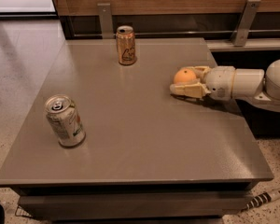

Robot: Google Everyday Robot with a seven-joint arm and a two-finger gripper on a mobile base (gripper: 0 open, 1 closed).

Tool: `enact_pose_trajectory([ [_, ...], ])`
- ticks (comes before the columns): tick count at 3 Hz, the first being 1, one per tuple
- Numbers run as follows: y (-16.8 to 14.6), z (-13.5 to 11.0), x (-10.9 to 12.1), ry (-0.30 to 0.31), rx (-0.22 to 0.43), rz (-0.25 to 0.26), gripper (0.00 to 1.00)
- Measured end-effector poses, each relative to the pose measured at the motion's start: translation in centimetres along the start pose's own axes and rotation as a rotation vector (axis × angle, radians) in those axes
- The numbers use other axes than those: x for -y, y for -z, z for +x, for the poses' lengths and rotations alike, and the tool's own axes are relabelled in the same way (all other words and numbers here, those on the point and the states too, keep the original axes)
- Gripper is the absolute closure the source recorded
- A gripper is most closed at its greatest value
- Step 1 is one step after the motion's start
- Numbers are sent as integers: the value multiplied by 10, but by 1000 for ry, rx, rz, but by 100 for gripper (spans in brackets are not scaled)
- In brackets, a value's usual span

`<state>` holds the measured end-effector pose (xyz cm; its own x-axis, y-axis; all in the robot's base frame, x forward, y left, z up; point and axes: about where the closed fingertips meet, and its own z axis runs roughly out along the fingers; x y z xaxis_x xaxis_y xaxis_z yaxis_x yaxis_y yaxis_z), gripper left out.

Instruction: Move orange near 7up can

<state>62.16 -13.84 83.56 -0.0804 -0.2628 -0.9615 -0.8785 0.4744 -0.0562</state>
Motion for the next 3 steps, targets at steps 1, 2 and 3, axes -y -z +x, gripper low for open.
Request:
enact_pose_trajectory([
  [1, -2, -1, -1, 0, 1, -4, 70],
  [2, -5, -1, -2, 1, 1, -9, 94],
  [3, -6, -1, -3, 1, 2, -12, 100],
])
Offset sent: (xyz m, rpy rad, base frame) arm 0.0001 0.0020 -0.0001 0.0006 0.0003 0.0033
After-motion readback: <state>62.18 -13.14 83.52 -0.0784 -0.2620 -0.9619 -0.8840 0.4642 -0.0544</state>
